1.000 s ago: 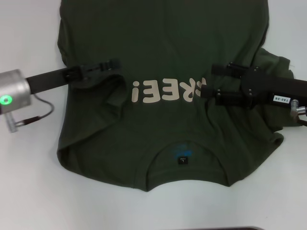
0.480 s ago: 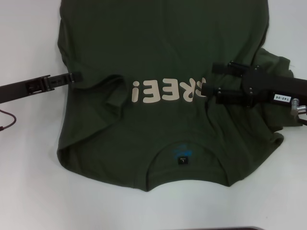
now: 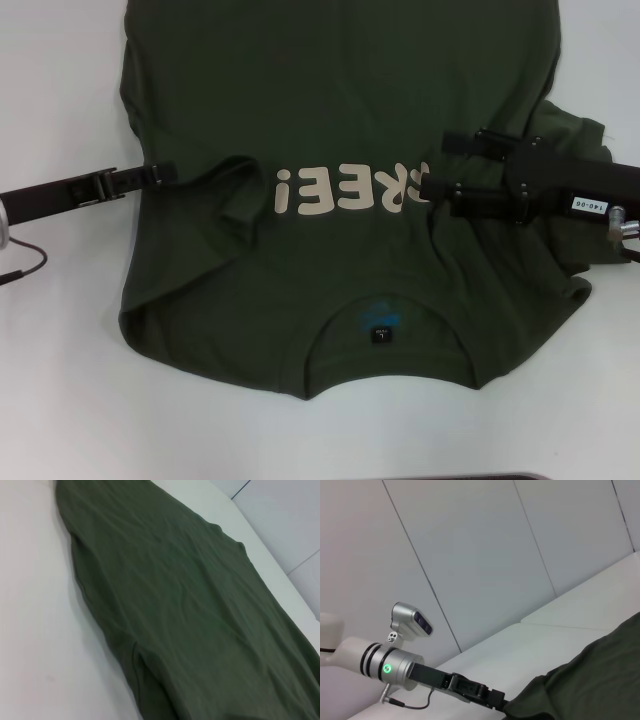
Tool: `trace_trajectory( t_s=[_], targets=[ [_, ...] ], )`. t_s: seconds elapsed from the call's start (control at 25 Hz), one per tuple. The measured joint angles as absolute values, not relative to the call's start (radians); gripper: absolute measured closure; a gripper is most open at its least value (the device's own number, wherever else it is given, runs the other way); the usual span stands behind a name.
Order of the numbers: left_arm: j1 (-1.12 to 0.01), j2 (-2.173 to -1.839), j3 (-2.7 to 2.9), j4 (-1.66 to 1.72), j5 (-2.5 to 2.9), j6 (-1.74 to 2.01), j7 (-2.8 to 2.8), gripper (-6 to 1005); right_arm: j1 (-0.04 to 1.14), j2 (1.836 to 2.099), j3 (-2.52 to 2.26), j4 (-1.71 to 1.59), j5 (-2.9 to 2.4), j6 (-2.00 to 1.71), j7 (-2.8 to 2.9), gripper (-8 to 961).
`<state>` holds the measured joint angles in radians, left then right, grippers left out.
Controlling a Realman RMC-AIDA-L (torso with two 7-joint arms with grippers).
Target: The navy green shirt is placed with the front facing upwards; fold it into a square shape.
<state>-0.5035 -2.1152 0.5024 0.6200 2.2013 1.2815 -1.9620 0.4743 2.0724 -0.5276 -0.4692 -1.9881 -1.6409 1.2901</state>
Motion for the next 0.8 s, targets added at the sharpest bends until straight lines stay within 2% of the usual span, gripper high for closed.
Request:
trace_trajectory(
  t_s=[0.52,0.8],
  targets=[
    [-0.553,-2.126,0.551,0.591,2.198,1.247,-1.962,201,0.461,2.072,-0.528,-0.468,-1.988,-1.648,1.287,12],
    [-0.62,-2.161,0.554,0.575,2.191,1.232,-1.941,202,0.458,2.072,-0.522,-0.468,-1.988,-1.657,1.284,12]
  ],
)
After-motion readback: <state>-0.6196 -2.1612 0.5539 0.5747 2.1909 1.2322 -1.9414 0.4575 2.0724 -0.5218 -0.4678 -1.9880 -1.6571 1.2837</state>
